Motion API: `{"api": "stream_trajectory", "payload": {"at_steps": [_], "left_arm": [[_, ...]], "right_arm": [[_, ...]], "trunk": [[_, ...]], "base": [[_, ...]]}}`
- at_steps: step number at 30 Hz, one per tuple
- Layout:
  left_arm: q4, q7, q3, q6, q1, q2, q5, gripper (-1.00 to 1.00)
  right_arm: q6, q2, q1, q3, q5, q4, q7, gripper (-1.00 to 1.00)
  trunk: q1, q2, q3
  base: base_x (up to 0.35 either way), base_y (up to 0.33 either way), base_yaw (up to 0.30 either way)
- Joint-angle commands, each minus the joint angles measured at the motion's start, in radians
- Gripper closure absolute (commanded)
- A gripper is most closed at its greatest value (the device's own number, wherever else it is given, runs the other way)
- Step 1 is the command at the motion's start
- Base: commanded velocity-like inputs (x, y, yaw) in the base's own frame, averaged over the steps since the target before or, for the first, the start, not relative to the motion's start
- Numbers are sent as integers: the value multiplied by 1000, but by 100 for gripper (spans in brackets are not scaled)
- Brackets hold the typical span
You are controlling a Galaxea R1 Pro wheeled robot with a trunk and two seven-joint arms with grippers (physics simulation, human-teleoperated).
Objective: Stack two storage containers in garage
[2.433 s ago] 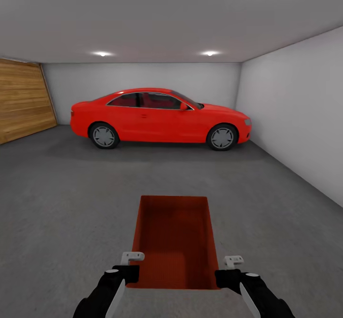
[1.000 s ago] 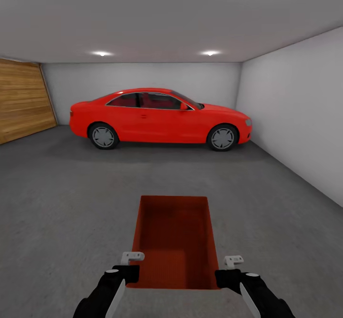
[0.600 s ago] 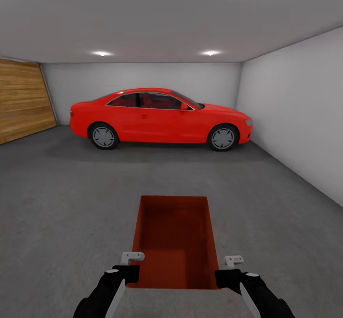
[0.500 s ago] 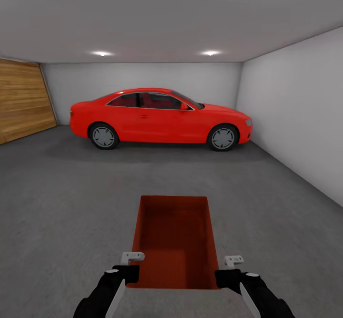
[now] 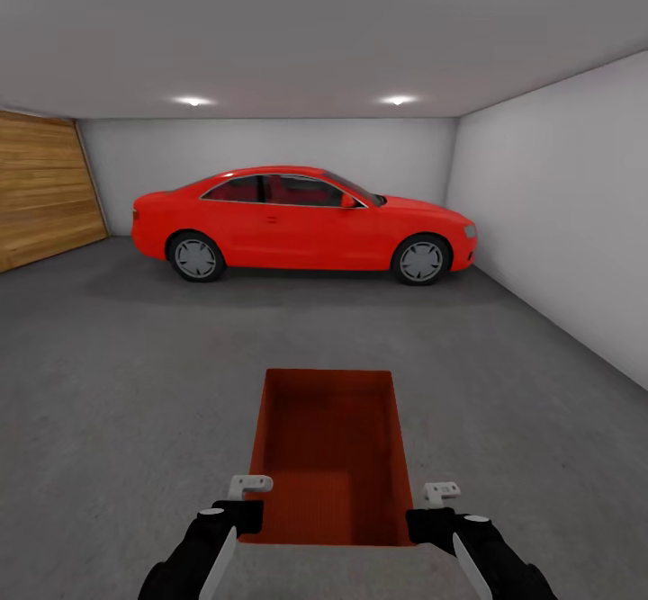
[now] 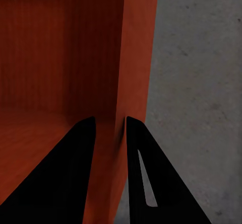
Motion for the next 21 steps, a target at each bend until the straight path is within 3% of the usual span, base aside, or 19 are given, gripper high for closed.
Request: {"api": "stream_trajectory", "payload": {"at_steps": [1, 8, 21], "left_arm": [[-1, 8, 13, 8, -1, -13, 5, 100], [-1, 7, 13, 8, -1, -13, 5, 100], [-1, 8, 13, 8, -1, -13, 5, 100]], "right_arm": [[-13, 3, 0, 38, 0, -4, 1, 100], [-13, 3, 0, 37, 0, -4, 0, 100], [-13, 3, 0, 38, 0, -4, 1, 100]], "trunk": [[0, -2, -2], [0, -2, -2], [0, -2, -2]], "base": [[0, 0, 0], [56, 0, 0], [300, 0, 0]]}}
